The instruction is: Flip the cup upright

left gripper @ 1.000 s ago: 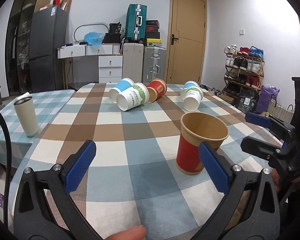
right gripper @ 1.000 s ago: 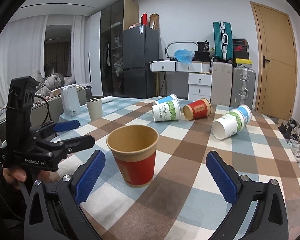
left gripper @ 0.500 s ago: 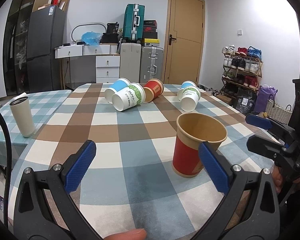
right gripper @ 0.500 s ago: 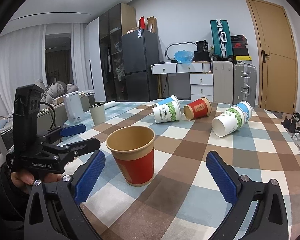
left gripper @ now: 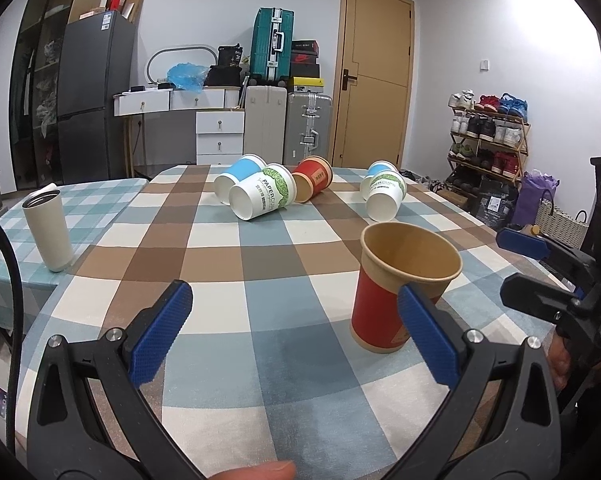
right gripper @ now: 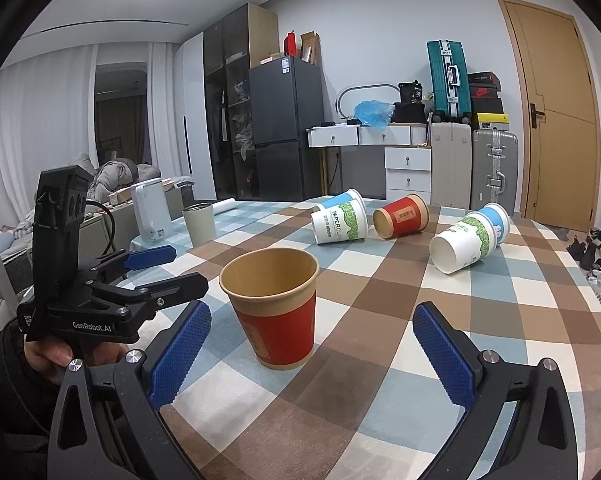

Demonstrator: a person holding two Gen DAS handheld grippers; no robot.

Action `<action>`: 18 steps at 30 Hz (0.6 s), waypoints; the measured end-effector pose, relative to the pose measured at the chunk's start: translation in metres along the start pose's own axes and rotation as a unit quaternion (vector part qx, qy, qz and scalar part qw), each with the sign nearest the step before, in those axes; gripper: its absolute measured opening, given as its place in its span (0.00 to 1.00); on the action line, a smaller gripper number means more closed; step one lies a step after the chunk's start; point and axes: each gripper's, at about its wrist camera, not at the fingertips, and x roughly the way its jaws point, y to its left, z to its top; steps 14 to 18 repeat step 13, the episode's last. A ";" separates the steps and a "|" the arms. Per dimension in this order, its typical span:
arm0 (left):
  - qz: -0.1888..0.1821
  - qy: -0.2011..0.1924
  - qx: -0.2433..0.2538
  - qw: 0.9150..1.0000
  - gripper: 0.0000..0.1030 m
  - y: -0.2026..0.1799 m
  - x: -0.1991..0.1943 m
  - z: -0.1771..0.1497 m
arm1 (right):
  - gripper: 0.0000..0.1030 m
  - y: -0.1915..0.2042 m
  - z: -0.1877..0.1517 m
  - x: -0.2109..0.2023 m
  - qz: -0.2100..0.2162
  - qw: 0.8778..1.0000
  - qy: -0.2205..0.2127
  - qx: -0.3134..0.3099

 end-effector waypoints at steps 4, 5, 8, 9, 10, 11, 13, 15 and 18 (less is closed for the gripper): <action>-0.001 0.000 -0.002 1.000 0.99 0.001 -0.001 -0.001 | 1.00 0.000 0.000 0.001 0.001 1.000 0.002 -0.002; -0.001 0.000 -0.001 1.000 0.99 0.001 0.000 -0.001 | 1.00 0.000 0.000 0.001 0.002 1.000 0.002 -0.002; -0.001 -0.001 -0.001 1.000 0.99 0.001 0.000 -0.001 | 1.00 0.000 0.000 0.002 0.002 1.000 0.006 -0.003; 0.000 -0.001 0.000 1.000 0.99 0.001 -0.001 -0.001 | 1.00 0.000 0.000 0.003 0.002 1.000 0.006 -0.003; 0.000 -0.001 0.000 1.000 0.99 0.002 0.000 -0.001 | 1.00 0.000 0.000 0.003 0.003 1.000 0.006 -0.003; -0.001 -0.001 -0.001 1.000 0.99 0.002 0.000 -0.001 | 1.00 0.000 0.000 0.003 0.004 1.000 0.006 -0.003; 0.000 -0.002 0.000 1.000 0.99 0.002 0.000 -0.001 | 1.00 -0.001 0.000 0.004 0.004 1.000 0.006 -0.002; 0.000 -0.002 0.000 1.000 0.99 0.002 0.000 -0.001 | 1.00 -0.001 0.000 0.004 0.004 1.000 0.006 -0.002; 0.000 -0.002 0.000 1.000 0.99 0.002 0.000 -0.001 | 1.00 -0.001 0.000 0.004 0.004 1.000 0.006 -0.002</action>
